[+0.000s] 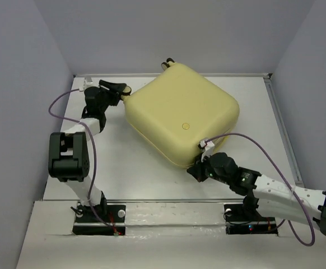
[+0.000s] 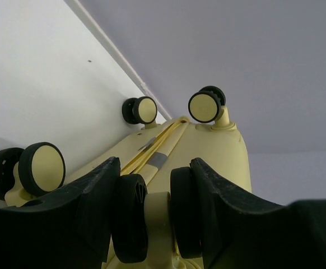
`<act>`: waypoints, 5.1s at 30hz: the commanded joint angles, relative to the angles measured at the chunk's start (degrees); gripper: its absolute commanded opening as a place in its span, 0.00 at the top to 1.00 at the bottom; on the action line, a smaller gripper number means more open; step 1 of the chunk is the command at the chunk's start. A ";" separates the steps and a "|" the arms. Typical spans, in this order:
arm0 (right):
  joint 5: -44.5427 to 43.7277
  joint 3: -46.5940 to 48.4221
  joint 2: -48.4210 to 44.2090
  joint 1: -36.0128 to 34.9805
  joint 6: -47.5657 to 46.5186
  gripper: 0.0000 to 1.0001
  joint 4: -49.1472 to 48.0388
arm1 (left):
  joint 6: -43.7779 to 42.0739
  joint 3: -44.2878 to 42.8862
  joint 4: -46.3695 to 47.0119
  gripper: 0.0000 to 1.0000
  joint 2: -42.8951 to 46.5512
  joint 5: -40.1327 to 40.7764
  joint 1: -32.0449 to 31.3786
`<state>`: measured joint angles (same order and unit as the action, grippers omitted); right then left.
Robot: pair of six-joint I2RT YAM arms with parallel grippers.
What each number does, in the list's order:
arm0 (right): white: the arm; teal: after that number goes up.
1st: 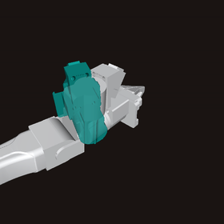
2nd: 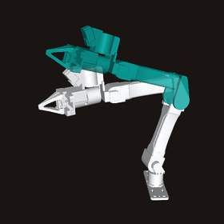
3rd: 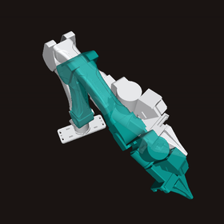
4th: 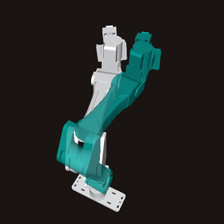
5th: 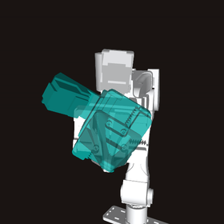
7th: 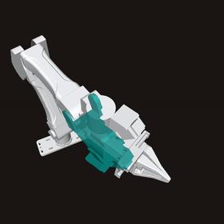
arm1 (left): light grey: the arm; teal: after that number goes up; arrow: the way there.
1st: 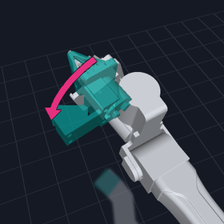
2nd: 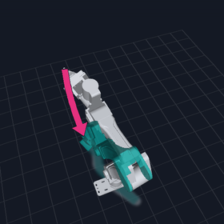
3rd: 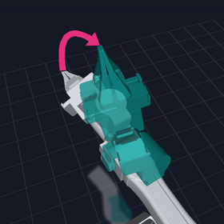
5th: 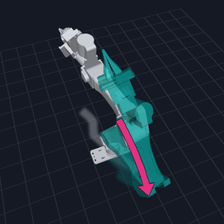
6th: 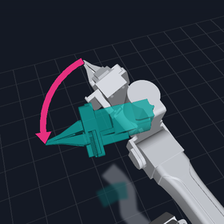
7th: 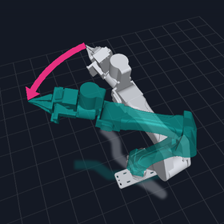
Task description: Pack the luggage
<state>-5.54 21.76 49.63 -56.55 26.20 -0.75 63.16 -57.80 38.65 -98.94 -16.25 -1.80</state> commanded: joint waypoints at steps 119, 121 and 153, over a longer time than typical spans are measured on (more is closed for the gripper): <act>38.78 6.64 23.34 35.16 -10.99 0.93 -25.70 | 2.58 32.39 4.22 0.94 38.82 -18.20 10.95; 29.85 3.83 22.01 27.59 -4.45 0.93 -31.63 | 3.11 33.45 5.64 0.94 37.94 -17.68 9.46; 24.64 33.57 47.71 -5.61 -0.62 0.93 -28.86 | 7.60 36.62 18.21 0.94 32.13 -9.15 1.27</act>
<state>8.38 53.25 100.66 -60.88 24.93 -28.99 72.34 -20.29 54.89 -68.95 -9.98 2.20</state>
